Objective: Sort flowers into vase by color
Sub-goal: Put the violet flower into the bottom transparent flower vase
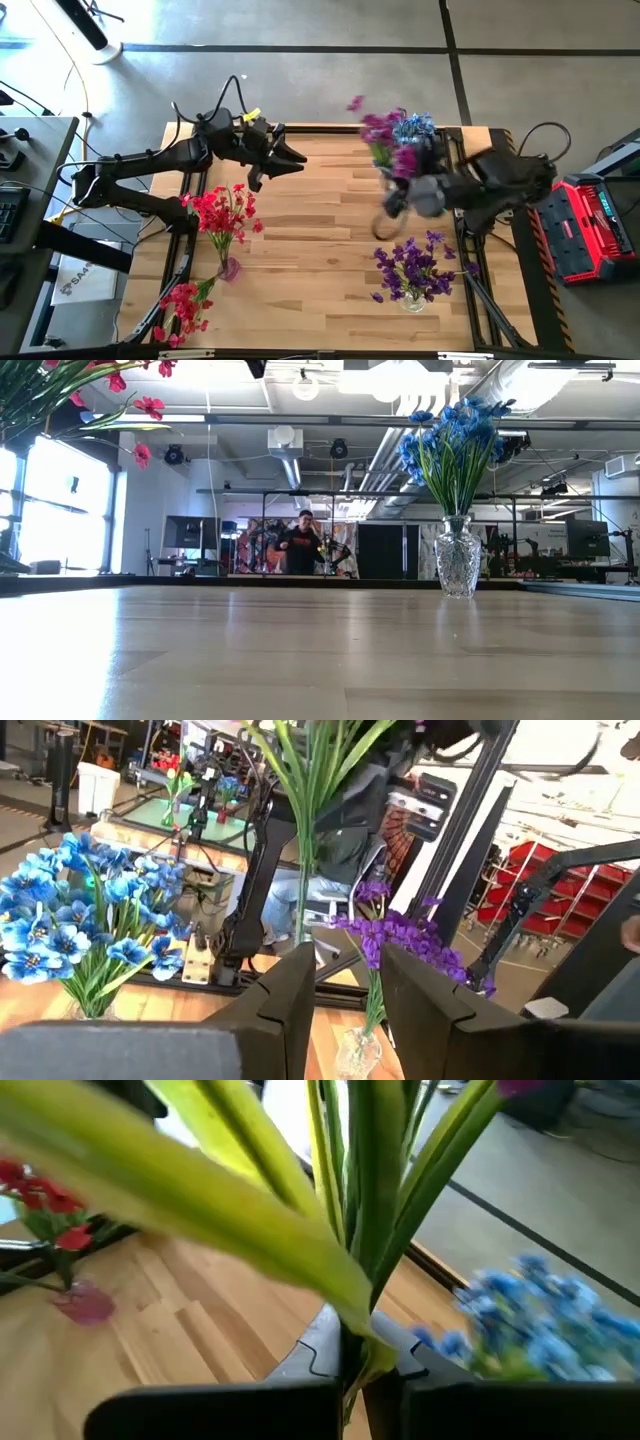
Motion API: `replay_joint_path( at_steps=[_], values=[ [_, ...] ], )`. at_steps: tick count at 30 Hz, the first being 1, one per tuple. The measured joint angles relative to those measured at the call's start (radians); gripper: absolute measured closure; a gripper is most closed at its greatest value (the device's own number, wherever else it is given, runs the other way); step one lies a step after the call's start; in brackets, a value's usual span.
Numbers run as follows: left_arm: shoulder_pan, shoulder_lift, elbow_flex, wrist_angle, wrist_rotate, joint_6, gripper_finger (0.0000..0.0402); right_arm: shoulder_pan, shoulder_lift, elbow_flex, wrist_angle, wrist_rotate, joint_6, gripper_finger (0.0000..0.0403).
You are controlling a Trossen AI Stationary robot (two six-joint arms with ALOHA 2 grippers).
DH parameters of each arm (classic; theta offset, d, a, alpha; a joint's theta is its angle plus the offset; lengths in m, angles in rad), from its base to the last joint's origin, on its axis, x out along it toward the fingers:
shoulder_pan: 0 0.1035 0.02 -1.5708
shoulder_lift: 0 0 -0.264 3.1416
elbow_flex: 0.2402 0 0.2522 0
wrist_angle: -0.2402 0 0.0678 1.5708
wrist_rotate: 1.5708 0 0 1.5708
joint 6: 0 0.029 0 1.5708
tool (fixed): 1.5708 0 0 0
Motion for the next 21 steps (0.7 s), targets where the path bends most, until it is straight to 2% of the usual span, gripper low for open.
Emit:
replay_joint_path(
  at_steps=[2, 8, 21],
  values=[
    [0.0, 0.0, 0.0, 0.0, 0.0, -0.004, 0.0299, 0.058, -0.014, -0.001, -0.066, 0.057, 0.109, 0.0402],
    [0.0, 0.0, 0.0, 0.001, 0.0, -0.036, 0.0299, 0.198, -0.064, -0.036, -0.053, 0.129, 0.172, 0.0402],
    [-0.025, 0.0, 0.0, -0.002, -0.007, -0.087, 0.03, 0.41, -0.1, -0.158, -0.057, 0.139, 0.286, 0.0403]
  ],
)
